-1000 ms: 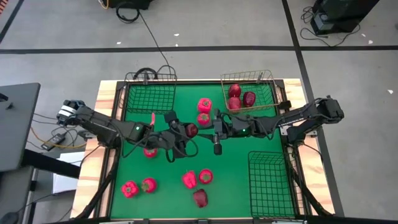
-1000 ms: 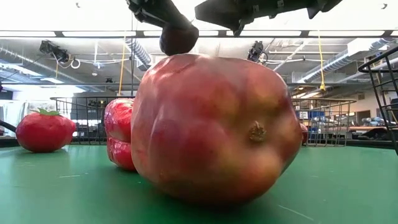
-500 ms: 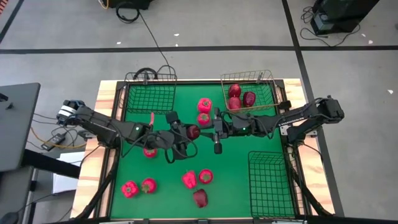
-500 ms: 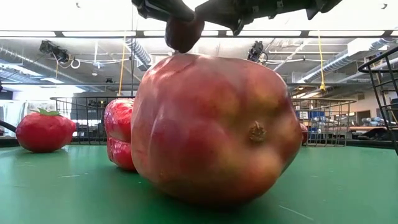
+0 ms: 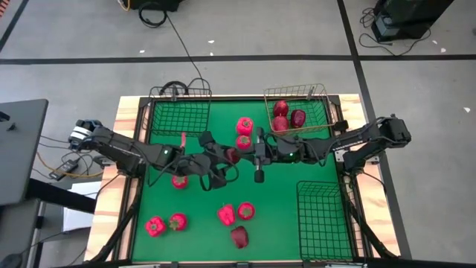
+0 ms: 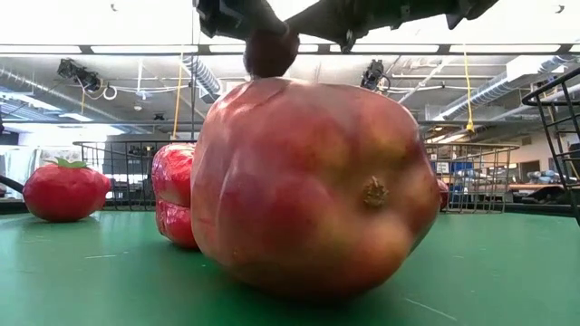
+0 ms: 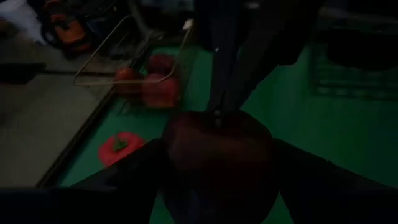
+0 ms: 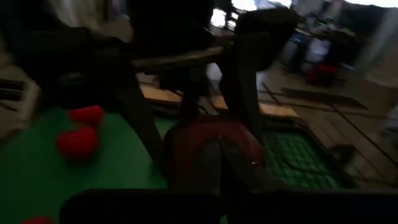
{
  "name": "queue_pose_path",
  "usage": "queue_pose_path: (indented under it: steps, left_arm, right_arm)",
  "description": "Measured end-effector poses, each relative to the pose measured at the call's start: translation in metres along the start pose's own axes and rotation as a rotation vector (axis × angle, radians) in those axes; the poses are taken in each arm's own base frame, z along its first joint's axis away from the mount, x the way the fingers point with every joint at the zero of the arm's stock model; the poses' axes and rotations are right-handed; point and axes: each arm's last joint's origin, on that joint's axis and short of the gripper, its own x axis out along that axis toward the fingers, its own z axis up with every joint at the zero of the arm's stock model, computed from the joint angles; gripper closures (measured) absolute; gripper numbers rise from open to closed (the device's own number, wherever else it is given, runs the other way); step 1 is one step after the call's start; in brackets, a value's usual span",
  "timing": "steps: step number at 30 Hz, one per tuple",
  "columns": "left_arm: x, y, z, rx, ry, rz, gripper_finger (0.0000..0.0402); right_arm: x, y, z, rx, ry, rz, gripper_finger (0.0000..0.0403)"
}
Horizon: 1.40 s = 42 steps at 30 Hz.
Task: Sort produce into baskets
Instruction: Put the red apple into the gold wire basket
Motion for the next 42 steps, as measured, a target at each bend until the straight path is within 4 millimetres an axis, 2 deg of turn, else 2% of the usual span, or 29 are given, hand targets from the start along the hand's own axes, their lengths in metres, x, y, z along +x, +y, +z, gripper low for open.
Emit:
queue_pose_path:
  steps: [8, 16, 21, 27, 33, 37, 42]
  left_arm:
    - [0.005, 0.01, -0.008, -0.031, 0.081, 0.044, 0.0056]
    - [0.004, 0.011, -0.016, 0.01, 0.154, 0.059, 0.0047]
    - [0.006, 0.012, -0.02, 0.027, 0.177, 0.065, 0.0047]
    - [0.015, 0.015, -0.041, 0.006, 0.223, 0.095, 0.0047]
    - [0.024, 0.019, -0.057, -0.034, 0.204, 0.118, 0.0047]
    - [0.027, 0.019, -0.059, -0.057, 0.175, 0.118, 0.0047]
    - [0.029, 0.018, -0.061, -0.063, 0.155, 0.117, 0.0047]
  right_arm:
    - [0.0, -0.004, -0.005, -0.011, 0.062, -0.149, 0.04]
    - [-0.004, -0.01, -0.007, -0.017, 0.122, -0.282, 0.0392]
    - [-0.005, -0.021, -0.022, 0.08, 0.253, -0.306, 0.0335]
    - [-0.01, -0.048, -0.046, 0.284, 0.452, -0.352, 0.025]
    - [-0.022, -0.068, -0.068, 0.427, 0.679, -0.3, 0.0182]
    - [-0.035, -0.073, -0.081, 0.476, 0.855, -0.304, 0.0158]
    - [-0.045, -0.072, -0.088, 0.493, 0.984, -0.328, 0.0155]
